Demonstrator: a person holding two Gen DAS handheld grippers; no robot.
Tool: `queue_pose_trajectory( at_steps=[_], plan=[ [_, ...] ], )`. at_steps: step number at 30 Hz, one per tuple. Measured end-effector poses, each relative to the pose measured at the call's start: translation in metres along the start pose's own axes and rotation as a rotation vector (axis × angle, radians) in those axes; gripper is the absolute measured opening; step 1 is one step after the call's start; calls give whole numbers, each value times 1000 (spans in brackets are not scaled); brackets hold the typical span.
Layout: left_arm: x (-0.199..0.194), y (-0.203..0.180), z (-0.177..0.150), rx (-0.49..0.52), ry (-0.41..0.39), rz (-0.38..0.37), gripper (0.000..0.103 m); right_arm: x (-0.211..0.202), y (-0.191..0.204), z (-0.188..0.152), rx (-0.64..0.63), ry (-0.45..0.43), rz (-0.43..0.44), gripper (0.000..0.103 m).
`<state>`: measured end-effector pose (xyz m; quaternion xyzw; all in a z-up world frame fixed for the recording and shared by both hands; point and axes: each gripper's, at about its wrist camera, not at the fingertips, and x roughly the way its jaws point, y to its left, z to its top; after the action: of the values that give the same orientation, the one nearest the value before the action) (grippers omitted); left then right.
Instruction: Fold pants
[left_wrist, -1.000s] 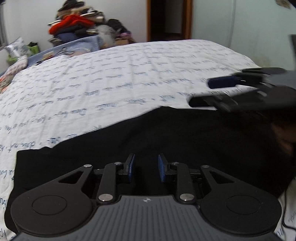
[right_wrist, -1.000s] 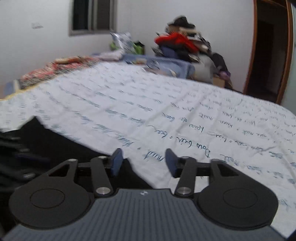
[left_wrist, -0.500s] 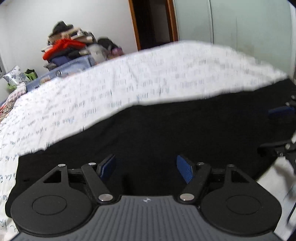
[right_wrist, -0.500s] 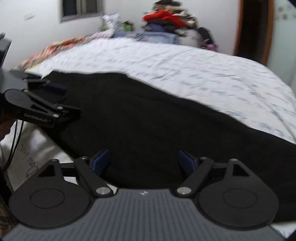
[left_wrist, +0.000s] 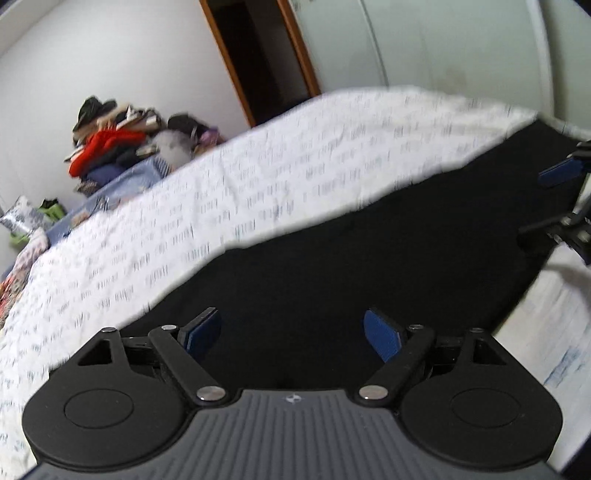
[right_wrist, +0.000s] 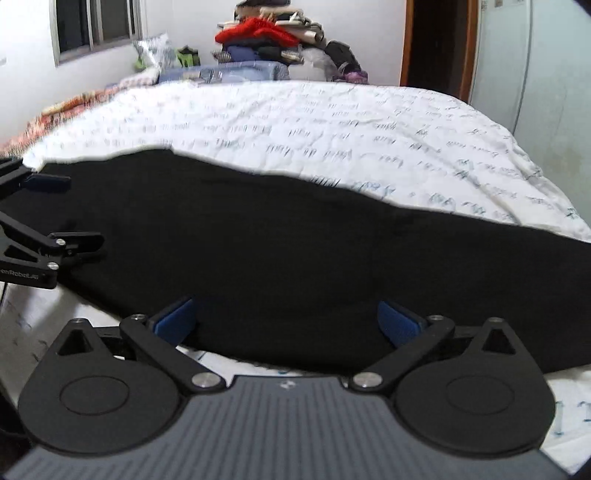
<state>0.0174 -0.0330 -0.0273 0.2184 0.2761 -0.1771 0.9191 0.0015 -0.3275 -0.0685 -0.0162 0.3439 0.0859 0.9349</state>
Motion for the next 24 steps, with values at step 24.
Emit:
queue_pose_trajectory(
  at_steps=[24],
  plan=[
    [125, -30, 63, -232, 72, -107, 85, 14, -171, 28, 201, 11, -409, 103]
  ],
)
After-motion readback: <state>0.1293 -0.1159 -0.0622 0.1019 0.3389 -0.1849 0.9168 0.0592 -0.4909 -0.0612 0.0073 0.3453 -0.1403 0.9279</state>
